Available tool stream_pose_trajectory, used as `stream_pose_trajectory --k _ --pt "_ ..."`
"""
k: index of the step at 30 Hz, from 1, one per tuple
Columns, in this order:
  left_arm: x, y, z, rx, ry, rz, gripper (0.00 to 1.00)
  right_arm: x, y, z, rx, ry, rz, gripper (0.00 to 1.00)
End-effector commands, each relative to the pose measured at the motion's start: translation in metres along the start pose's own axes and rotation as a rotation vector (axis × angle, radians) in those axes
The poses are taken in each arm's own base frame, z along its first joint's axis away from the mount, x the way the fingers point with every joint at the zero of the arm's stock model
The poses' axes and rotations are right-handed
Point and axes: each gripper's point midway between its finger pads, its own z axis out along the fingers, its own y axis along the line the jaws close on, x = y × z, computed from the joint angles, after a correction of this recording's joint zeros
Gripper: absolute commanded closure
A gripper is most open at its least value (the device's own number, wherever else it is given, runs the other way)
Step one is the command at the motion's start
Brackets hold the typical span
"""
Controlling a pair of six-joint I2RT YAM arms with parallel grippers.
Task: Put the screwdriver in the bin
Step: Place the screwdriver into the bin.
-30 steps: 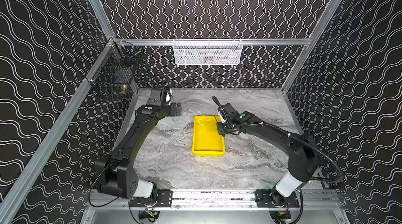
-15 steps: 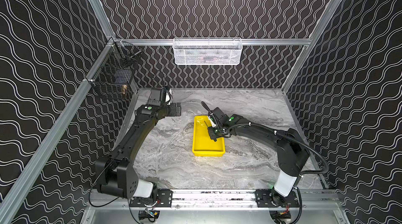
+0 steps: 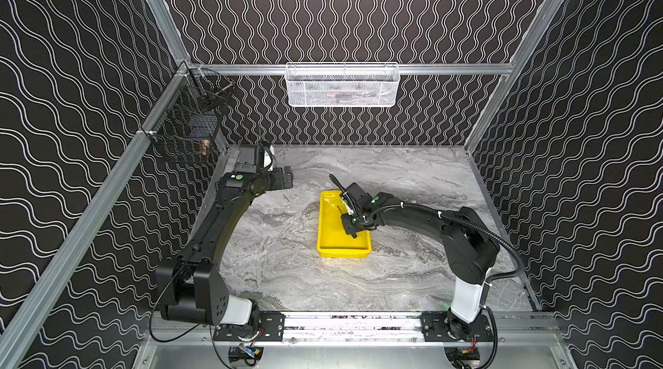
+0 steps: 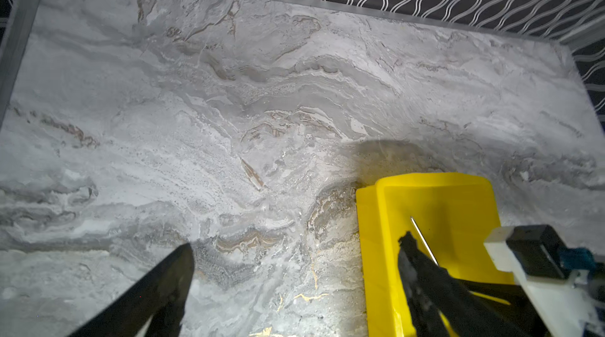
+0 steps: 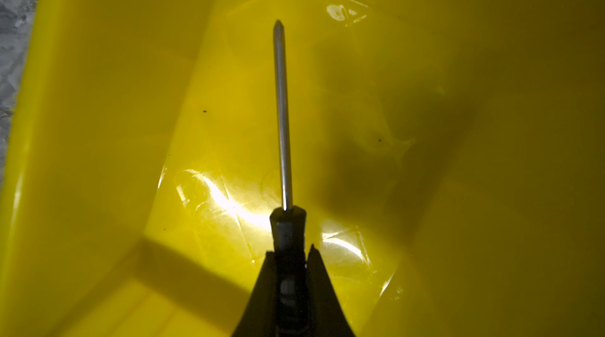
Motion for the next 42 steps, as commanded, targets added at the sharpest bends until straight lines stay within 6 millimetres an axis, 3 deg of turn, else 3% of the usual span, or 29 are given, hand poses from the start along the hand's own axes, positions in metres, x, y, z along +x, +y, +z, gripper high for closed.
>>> stream_pose_trajectory --k 1,12,19,23,27,32,38,41,42 --pt "-0.003 -0.004 0.002 0.035 0.001 -0.032 0.01 -0.001 0.001 0.009 0.004 -0.002 -0.007 0.87" --pt "-0.009 -0.006 -0.006 0.05 -0.032 -0.034 0.01 -0.003 0.0 0.014 0.015 0.006 -0.017 0.79" --pt "-0.015 -0.011 -0.011 0.08 -0.053 -0.047 0.01 -0.01 0.002 0.009 0.014 -0.011 -0.022 0.54" --pt "-0.017 -0.011 -0.013 0.086 -0.067 -0.045 0.01 -0.021 0.008 -0.005 -0.01 -0.041 -0.03 0.5" --pt "-0.019 -0.013 -0.018 0.091 -0.084 -0.032 0.01 -0.045 0.011 -0.043 -0.059 -0.141 -0.05 0.45" --pt "-0.024 -0.015 -0.025 0.096 -0.116 -0.016 0.01 -0.076 -0.015 -0.099 -0.139 -0.278 0.001 0.41" --pt "-0.027 -0.014 -0.03 0.088 -0.142 0.006 0.01 -0.104 -0.076 -0.175 -0.138 -0.512 0.088 0.27" --pt "-0.027 -0.009 -0.034 0.054 -0.161 0.027 0.01 -0.108 -0.11 -0.199 -0.06 -0.608 0.124 0.15" --pt "-0.028 -0.007 -0.037 0.042 -0.172 0.034 0.01 -0.108 -0.123 -0.205 -0.034 -0.633 0.141 0.03"
